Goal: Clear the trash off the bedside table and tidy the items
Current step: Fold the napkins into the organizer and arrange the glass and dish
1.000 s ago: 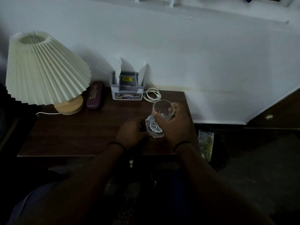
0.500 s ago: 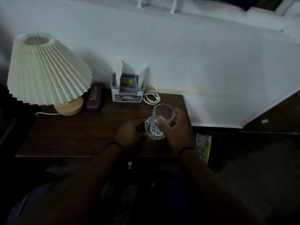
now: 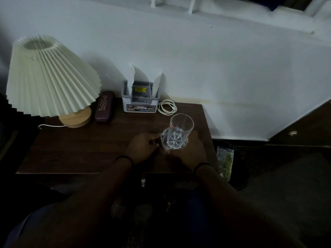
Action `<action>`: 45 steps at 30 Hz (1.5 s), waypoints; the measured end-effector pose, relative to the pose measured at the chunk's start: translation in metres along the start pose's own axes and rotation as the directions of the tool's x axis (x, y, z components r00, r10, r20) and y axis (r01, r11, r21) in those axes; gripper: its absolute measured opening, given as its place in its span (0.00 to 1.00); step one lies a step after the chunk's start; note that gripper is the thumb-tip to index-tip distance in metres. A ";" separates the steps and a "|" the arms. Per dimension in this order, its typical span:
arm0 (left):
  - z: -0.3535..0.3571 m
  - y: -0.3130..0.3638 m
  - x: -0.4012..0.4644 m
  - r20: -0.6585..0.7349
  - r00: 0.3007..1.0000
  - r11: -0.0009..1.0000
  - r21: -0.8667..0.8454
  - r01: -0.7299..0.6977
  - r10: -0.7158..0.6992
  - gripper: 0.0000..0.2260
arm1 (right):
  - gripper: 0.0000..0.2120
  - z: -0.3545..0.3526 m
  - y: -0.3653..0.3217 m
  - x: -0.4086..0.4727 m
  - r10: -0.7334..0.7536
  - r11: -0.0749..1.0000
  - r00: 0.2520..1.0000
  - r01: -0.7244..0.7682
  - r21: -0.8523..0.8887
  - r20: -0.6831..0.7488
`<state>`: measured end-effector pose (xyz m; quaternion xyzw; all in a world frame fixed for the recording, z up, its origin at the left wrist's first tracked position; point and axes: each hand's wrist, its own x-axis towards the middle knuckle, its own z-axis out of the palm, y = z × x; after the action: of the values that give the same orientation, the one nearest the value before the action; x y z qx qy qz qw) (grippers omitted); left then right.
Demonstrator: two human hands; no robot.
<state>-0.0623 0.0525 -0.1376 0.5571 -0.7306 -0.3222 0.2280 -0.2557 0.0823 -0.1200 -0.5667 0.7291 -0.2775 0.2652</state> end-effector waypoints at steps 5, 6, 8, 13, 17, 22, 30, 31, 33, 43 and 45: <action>0.009 0.007 0.010 0.021 1.000 1.000 -0.004 -0.007 0.007 0.24 | 0.39 -0.008 0.007 0.008 0.035 0.994 0.997 -0.027 0.106 -0.069; 0.011 0.009 0.014 0.023 1.000 1.000 -0.005 -0.002 0.002 0.24 | 0.40 -0.008 0.009 0.011 0.029 0.993 0.996 -0.019 0.115 -0.082; 0.016 0.017 0.024 0.024 1.000 1.000 -0.018 0.001 -0.001 0.25 | 0.42 -0.010 0.014 0.019 0.012 0.990 0.992 0.006 0.140 -0.126; 0.033 0.035 0.051 0.031 0.999 0.995 -0.093 0.040 -0.038 0.28 | 0.43 -0.014 0.026 0.040 -0.032 0.975 0.978 0.076 0.207 -0.206; 0.040 0.042 0.073 0.059 0.996 0.996 -0.054 0.064 -0.061 0.29 | 0.46 -0.012 0.033 0.067 -0.028 0.972 0.970 0.083 0.221 -0.243; 0.044 0.053 0.094 0.067 0.991 0.964 -0.234 0.127 -0.114 0.28 | 0.46 -0.014 0.044 0.103 -0.090 0.970 0.964 0.141 0.197 -0.249; 0.053 0.066 0.113 0.083 0.975 0.916 -0.334 0.224 -0.208 0.28 | 0.42 -0.019 0.056 0.138 -0.126 0.954 0.977 0.167 0.250 -0.173; 0.054 0.066 0.115 0.080 0.974 0.911 -0.344 0.229 -0.214 0.28 | 0.42 -0.018 0.057 0.139 -0.120 0.946 0.976 0.167 0.277 -0.179; 0.054 0.067 0.116 0.071 0.971 0.898 -0.371 0.238 -0.228 0.28 | 0.41 -0.015 0.059 0.141 -0.105 0.933 0.975 0.165 0.320 -0.197; 0.057 0.062 0.119 0.057 0.967 0.893 -0.371 0.253 -0.250 0.31 | 0.39 -0.018 0.060 0.151 -0.167 0.958 0.984 0.178 0.226 -0.065; 0.058 0.060 0.120 0.055 0.965 0.891 -0.373 0.257 -0.255 0.32 | 0.39 -0.021 0.060 0.155 -0.174 0.964 0.984 0.177 0.201 -0.031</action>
<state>-0.1754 -0.0399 -0.1376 0.5934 -0.5757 -0.4851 0.2847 -0.3448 -0.0547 -0.1586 -0.5972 0.6457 -0.3764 0.2911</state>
